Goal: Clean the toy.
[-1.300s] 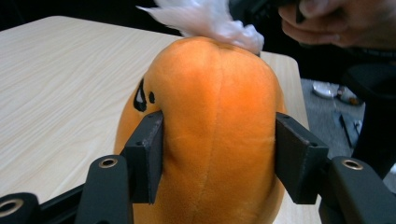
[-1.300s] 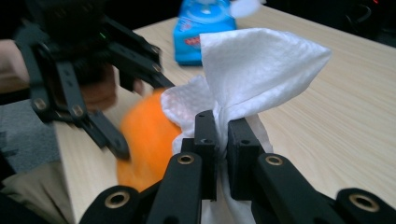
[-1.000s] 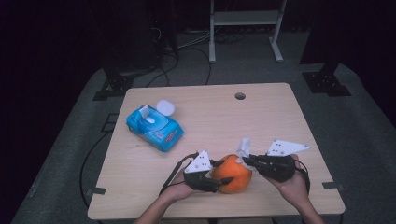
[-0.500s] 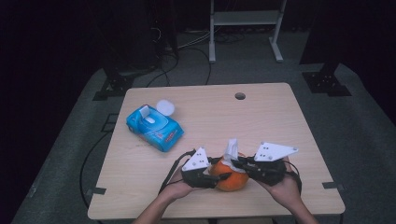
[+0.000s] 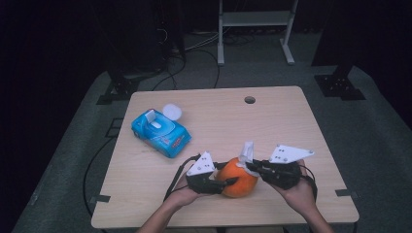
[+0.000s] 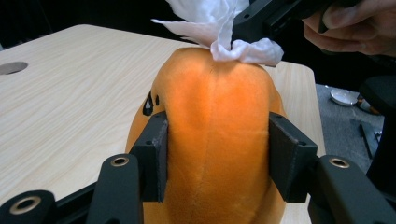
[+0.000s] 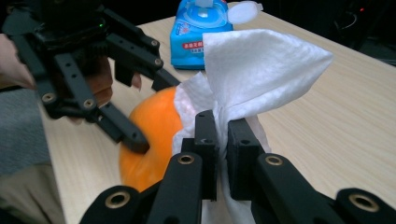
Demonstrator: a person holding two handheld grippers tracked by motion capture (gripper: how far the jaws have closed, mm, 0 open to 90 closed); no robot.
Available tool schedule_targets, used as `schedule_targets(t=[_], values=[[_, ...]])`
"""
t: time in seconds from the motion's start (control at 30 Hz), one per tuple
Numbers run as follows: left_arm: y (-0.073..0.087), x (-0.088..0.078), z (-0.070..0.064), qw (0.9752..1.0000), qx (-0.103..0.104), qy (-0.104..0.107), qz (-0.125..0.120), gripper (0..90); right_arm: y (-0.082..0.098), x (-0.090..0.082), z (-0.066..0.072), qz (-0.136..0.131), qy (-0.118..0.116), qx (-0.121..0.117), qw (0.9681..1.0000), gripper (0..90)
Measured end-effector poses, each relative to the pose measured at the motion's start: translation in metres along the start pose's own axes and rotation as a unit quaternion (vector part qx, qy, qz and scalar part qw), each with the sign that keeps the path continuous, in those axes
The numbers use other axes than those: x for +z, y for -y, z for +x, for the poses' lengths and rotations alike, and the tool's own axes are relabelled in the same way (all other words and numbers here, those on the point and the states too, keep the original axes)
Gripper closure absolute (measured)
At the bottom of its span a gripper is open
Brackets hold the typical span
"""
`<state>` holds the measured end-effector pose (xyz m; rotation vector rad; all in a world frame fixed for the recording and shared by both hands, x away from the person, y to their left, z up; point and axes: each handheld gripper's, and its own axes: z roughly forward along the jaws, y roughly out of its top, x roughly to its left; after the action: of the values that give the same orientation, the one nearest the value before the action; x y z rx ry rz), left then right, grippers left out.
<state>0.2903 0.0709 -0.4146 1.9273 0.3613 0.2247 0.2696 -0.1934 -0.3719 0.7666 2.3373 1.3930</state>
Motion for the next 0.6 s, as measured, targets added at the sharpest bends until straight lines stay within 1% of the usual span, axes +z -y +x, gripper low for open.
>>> schedule_targets(t=[0.03, 0.1, 0.13, 0.17, 0.2, 0.23, 0.27, 0.3, 0.33, 0.37, 0.4, 0.43, 0.47, 0.5, 0.53, 0.57, 0.6], values=[[-0.001, -0.002, 0.001, 1.0, 0.003, -0.004, 0.0, 46.3, 0.0, -0.003, 0.001, -0.004, -0.009, 0.005, 0.9999, 83.7], [-0.002, 0.0, 0.002, 1.0, 0.003, -0.004, 0.008, 46.2, -0.004, -0.004, 0.008, -0.016, -0.026, 0.002, 0.9995, 83.6], [0.0, 0.003, 0.001, 0.9999, 0.006, -0.004, 0.015, 46.2, -0.006, -0.003, 0.01, -0.025, -0.034, -0.004, 0.9991, 83.6], [0.005, 0.008, -0.001, 0.9998, 0.01, 0.001, 0.02, 46.1, -0.007, -0.001, 0.012, -0.026, -0.037, -0.005, 0.999, 83.6], [0.008, 0.01, -0.002, 0.9999, 0.004, 0.006, 0.015, 46.1, -0.006, 0.004, 0.012, -0.016, -0.036, -0.007, 0.9992, 83.7], [0.008, 0.01, -0.003, 0.9998, 0.004, 0.002, 0.017, 46.1, -0.004, 0.009, 0.01, -0.006, -0.028, -0.014, 0.9995, 83.7], [0.007, 0.011, -0.004, 0.9996, 0.012, -0.005, 0.024, 45.8, 0.002, 0.014, 0.006, 0.011, -0.011, -0.016, 0.9998, 83.8], [0.007, 0.012, -0.005, 0.9996, 0.016, -0.005, 0.024, 45.5, 0.009, 0.017, -0.001, 0.014, -0.008, -0.005, 0.9999, 83.8], [0.007, 0.012, -0.005, 0.9996, 0.015, -0.004, 0.022, 45.4, 0.013, 0.015, -0.008, 0.012, -0.017, 0.019, 0.9996, 83.8], [0.007, 0.013, -0.005, 0.9996, 0.016, -0.002, 0.021, 45.4, 0.013, 0.012, -0.011, 0.014, -0.006, 0.022, 0.9996, 83.8], [0.007, 0.012, -0.005, 0.9997, 0.015, -0.003, 0.02, 45.3, 0.011, 0.008, -0.01, 0.015, 0.012, 0.012, 0.9997, 83.7], [0.007, 0.012, -0.004, 0.9998, 0.011, -0.003, 0.017, 45.3, 0.009, 0.005, -0.008, 0.009, 0.011, 0.014, 0.9998, 83.8], [0.008, 0.012, -0.003, 0.9999, 0.008, -0.002, 0.015, 45.2, 0.005, 0.003, -0.005, -0.003, -0.003, 0.016, 0.9999, 83.7], [0.008, 0.013, -0.003, 0.9999, 0.005, 0.001, 0.013, 45.1, 0.002, 0.004, 0.001, -0.004, -0.01, 0.009, 0.9999, 83.7], [0.009, 0.013, -0.003, 0.9999, 0.007, 0.002, 0.014, 45.1, -0.002, 0.006, 0.008, -0.003, -0.013, -0.007, 0.9999, 83.7], [0.009, 0.013, -0.004, 0.9999, 0.007, 0.001, 0.014, 45.1, -0.004, 0.009, 0.013, 0.0, -0.018, -0.016, 0.9997, 83.7], [0.009, 0.013, -0.004, 0.9999, 0.007, 0.0, 0.013, 45.1, -0.004, 0.013, 0.016, 0.007, -0.016, -0.027, 0.9995, 83.7]])
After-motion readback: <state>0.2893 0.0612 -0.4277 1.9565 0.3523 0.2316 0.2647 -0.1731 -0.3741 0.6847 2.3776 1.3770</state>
